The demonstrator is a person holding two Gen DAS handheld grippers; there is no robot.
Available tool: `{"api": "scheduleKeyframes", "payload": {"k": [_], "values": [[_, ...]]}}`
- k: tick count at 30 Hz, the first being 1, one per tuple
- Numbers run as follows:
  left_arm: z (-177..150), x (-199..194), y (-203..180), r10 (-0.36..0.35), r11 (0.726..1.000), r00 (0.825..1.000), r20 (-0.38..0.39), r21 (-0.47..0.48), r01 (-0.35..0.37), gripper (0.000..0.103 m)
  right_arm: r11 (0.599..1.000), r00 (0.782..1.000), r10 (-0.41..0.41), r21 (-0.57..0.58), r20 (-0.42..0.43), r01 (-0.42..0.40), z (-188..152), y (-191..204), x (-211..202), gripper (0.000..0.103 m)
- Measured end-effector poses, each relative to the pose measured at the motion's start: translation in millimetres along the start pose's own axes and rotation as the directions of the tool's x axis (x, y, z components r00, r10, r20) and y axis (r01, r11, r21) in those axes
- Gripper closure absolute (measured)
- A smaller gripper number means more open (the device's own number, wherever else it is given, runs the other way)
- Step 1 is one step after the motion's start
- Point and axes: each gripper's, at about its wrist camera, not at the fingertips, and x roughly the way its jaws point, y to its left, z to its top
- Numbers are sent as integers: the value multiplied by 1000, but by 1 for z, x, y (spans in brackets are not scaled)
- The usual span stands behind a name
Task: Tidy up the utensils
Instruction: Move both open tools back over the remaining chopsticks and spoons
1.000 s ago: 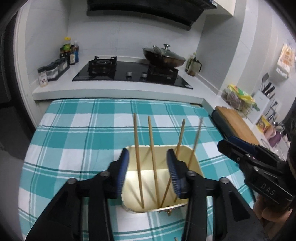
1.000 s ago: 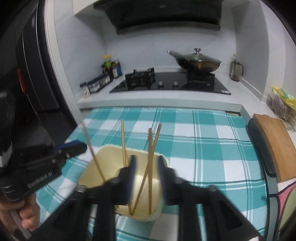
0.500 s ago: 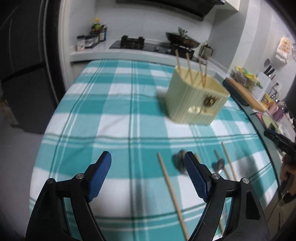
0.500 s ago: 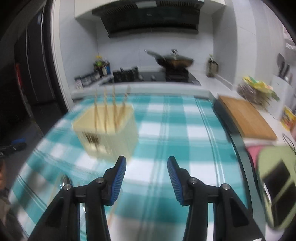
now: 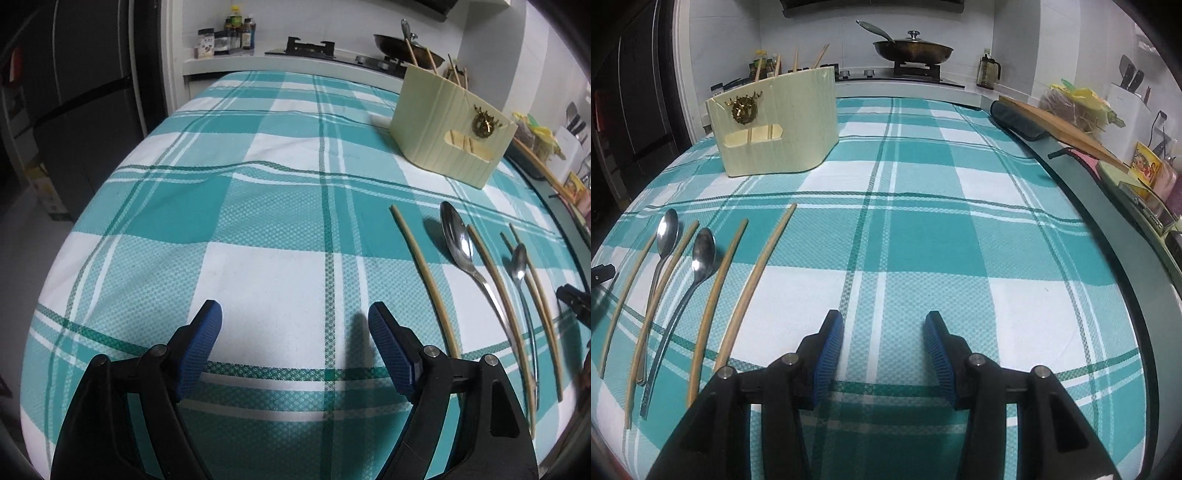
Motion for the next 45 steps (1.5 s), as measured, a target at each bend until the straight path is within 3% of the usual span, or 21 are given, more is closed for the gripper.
{"api": "scheduleKeyframes", "payload": {"k": [3, 5, 9, 45], "values": [[0, 2, -2, 8, 1000, 1000, -8, 13, -8, 12, 1000, 1000, 12, 8, -15, -12, -2, -2, 5, 49], [0, 5, -5, 24, 999, 1000, -20, 29, -23, 5, 1000, 1000, 1, -2, -13, -1, -2, 1, 5, 49], [-1, 10, -14, 65, 996, 997, -41, 69, -62, 1, 1000, 1000, 0, -2, -14, 0, -2, 2, 5, 48], [-1, 11, -13, 63, 996, 997, -45, 70, -60, 0, 1000, 1000, -3, -2, -14, 3, -2, 2, 5, 47]]}}
